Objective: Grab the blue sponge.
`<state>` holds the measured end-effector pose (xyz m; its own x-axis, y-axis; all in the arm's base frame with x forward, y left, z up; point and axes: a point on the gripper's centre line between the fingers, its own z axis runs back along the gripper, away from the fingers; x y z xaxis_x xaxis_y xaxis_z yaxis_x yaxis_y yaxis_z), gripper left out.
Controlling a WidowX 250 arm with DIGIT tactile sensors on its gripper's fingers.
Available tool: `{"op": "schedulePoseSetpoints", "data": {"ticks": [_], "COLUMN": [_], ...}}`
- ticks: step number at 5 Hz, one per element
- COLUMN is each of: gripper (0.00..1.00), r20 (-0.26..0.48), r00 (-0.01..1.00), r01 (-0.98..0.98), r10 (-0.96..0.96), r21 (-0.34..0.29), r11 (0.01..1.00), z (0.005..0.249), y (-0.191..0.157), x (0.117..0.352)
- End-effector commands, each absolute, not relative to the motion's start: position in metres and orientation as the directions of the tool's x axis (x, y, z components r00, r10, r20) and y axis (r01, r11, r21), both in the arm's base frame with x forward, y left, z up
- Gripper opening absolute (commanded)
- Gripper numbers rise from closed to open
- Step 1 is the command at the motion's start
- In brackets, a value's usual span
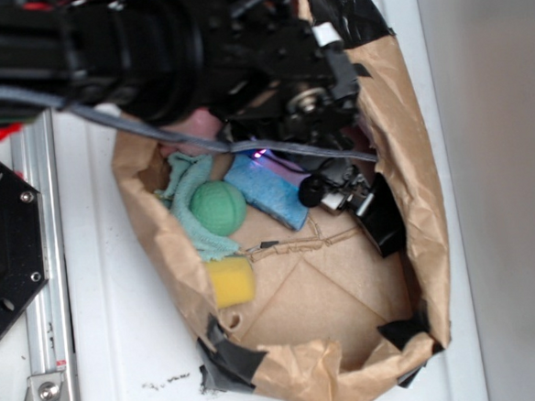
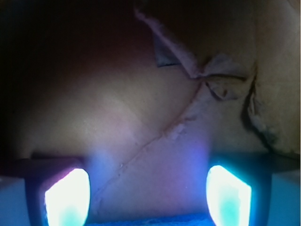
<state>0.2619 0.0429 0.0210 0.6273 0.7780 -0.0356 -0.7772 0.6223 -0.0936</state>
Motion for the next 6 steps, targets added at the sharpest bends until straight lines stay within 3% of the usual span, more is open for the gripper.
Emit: {"op": "schedulePoseSetpoints", "data": {"ticks": [1,3,4,6], "gripper": [1.00,1.00,1.00,1.00], "r20": [0.101,0.187,0.197,0.207], "r00": [0.690,0.782,0.794,0.819], "r01": [-0.698,-0.578,-0.565,-0.524], "r10": [0.717,0.595,0.575,0.536], "r21": [-0.169,-0.142,-0.111,-0.115], "r11": [0.696,0.804,0.818,0.844], "z": [0.074,0.091,0.091,0.095], "y": [0.042,0.046,0.044,0.045], "x": [0.275,0.274,0.265,0.256]}}
